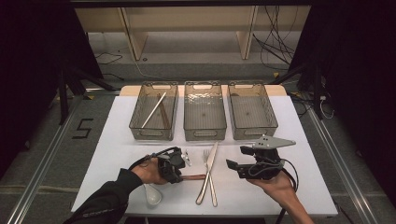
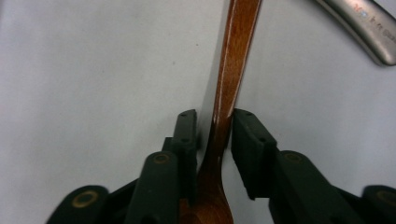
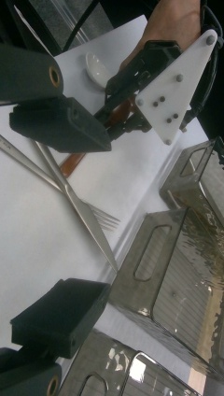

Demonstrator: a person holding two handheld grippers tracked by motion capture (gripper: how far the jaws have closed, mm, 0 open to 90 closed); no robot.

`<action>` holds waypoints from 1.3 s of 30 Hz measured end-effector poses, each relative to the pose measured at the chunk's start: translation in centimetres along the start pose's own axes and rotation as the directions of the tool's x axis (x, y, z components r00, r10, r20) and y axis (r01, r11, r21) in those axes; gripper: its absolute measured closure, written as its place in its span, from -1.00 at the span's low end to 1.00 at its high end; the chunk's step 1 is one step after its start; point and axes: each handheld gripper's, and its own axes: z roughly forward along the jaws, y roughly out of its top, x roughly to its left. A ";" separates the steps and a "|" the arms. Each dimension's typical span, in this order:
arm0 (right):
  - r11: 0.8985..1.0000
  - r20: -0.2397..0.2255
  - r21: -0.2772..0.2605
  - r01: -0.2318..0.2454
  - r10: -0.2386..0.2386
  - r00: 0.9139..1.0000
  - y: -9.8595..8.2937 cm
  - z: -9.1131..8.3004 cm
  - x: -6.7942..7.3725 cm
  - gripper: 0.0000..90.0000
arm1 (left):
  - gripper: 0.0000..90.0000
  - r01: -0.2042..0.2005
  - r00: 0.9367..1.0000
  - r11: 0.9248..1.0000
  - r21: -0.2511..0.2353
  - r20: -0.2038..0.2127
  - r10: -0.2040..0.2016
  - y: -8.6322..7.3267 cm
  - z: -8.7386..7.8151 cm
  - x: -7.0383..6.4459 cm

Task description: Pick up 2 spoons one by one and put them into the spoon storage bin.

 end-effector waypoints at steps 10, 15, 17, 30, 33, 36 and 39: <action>1.000 0.001 0.000 0.000 0.000 1.000 0.0 0.0 0.0 -0.39 | 0.80 0.016 1.000 1.000 -0.019 0.008 -0.016 -0.3 -0.1 0.3; 1.000 0.002 -0.001 -0.001 0.001 1.000 0.0 -0.1 0.0 -0.39 | 0.81 0.057 0.998 0.995 -0.087 -0.011 -0.058 -0.6 -0.9 0.9; 1.000 0.002 0.000 -0.002 0.002 1.000 0.0 -0.1 0.0 -0.39 | 0.81 0.077 0.997 0.990 -0.122 -0.012 -0.079 -0.7 -1.4 1.3; 1.000 0.005 -0.013 -0.006 0.006 1.000 0.0 -0.1 -0.1 -0.39 | 0.81 0.228 0.966 0.882 -0.413 -0.019 -0.259 -1.7 -5.5 3.3; 1.000 0.007 -0.020 -0.008 0.008 1.000 0.1 -0.2 -0.1 -0.39 | 0.81 0.242 0.957 0.863 -0.443 -0.038 -0.288 -1.7 -6.2 3.7; 1.000 0.007 -0.023 -0.009 0.009 1.000 0.1 -0.2 -0.1 -0.39 | 0.81 0.257 0.950 0.841 -0.475 -0.036 -0.311 -1.5 -6.8 4.2; 0.999 0.008 -0.030 -0.013 0.013 1.000 0.1 -0.3 -0.1 -0.39 | 0.81 0.268 0.944 0.819 -0.507 -0.033 -0.330 -1.1 -7.3 4.7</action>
